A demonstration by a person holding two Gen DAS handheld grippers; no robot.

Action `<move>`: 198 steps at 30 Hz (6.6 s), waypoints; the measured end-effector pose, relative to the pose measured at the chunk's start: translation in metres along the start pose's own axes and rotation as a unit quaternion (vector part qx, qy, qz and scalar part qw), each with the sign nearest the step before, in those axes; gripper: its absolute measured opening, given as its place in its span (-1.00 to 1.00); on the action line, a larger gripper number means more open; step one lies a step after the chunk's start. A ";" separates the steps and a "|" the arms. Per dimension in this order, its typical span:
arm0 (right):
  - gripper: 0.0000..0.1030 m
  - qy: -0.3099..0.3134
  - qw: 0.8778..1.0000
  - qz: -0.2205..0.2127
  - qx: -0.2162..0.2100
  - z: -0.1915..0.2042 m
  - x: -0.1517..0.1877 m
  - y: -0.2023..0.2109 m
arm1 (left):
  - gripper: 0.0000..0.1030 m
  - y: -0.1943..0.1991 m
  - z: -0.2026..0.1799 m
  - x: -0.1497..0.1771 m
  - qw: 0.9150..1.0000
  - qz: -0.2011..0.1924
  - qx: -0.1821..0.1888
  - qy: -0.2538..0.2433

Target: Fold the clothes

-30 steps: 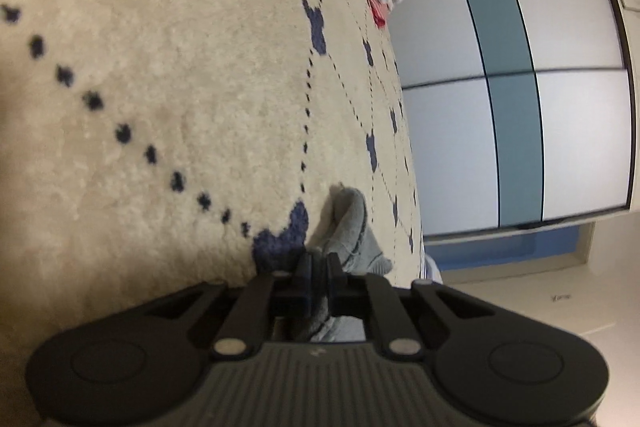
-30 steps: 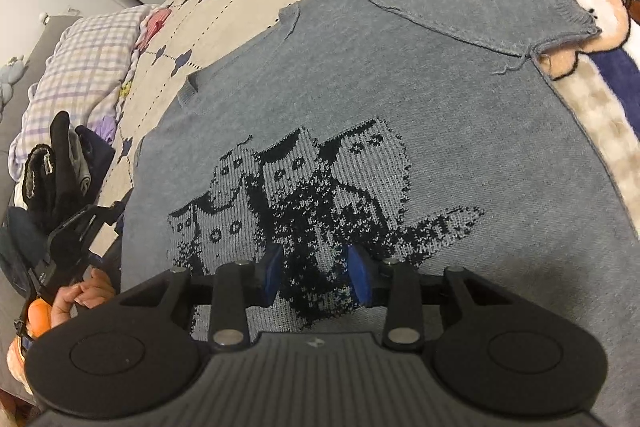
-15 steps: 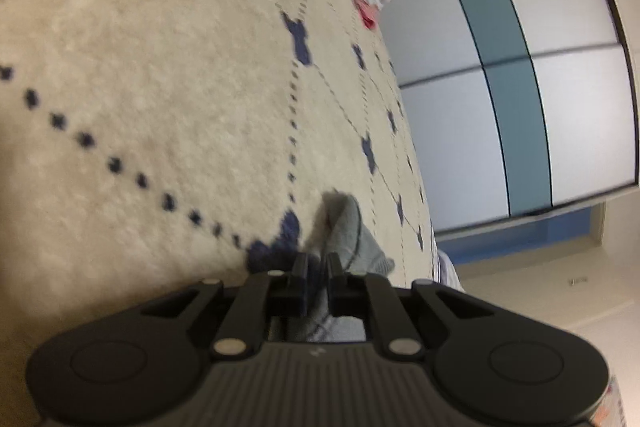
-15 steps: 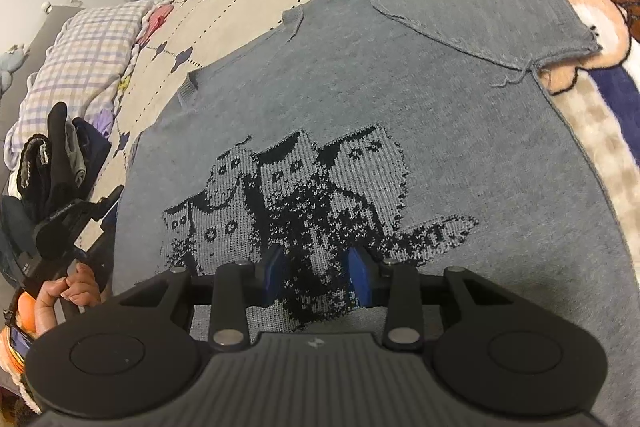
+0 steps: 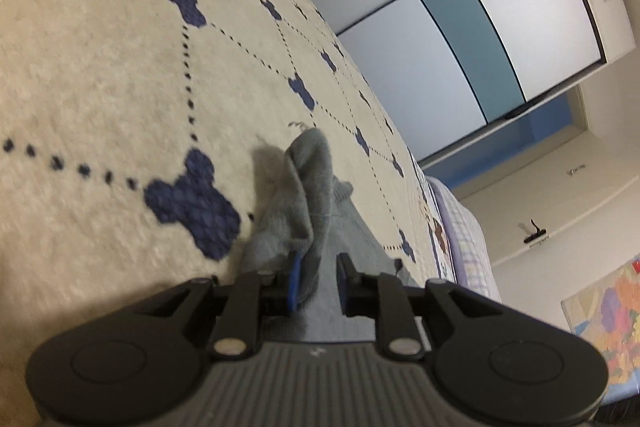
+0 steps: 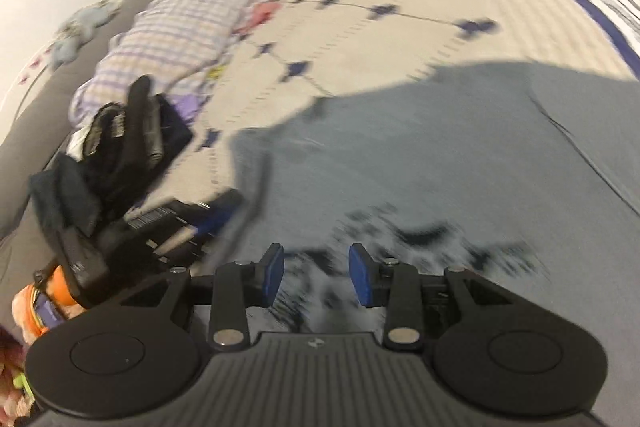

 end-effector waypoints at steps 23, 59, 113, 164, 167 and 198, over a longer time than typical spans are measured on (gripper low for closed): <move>-0.36 0.128 0.983 0.115 0.065 0.070 -0.064 -0.126 | -0.29 0.010 -0.007 0.020 0.992 0.115 0.002 -0.041; -0.71 -0.007 0.998 -0.060 -0.026 -0.002 0.000 -0.097 | -0.46 0.005 -0.031 0.023 0.964 0.053 -0.088 -0.245; -0.63 0.037 0.996 -0.085 -0.002 0.042 0.014 -0.096 | -0.93 0.116 0.063 -0.070 0.974 -0.111 -0.187 -0.069; -0.71 0.508 0.825 -0.031 0.247 0.243 0.081 -0.168 | 0.17 0.142 0.104 -0.072 0.989 -0.013 -0.116 0.091; -0.75 0.498 0.837 -0.021 0.226 0.243 0.087 -0.170 | 0.15 0.137 0.105 -0.076 0.990 -0.032 -0.103 0.088; -0.50 0.226 0.974 0.007 -0.010 0.214 0.055 -0.168 | -0.07 0.104 0.089 -0.092 0.989 -0.030 -0.144 0.007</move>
Point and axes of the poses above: each gripper's, at about its wrist camera, not at the fingertips, and y roughly against the way its jaws point, z to its left, x to its underside, the point moved 2 cm from there along -y, roughly the way its jaws point, and after that the axes turned 15 degrees about z, right-handed, at the moved point
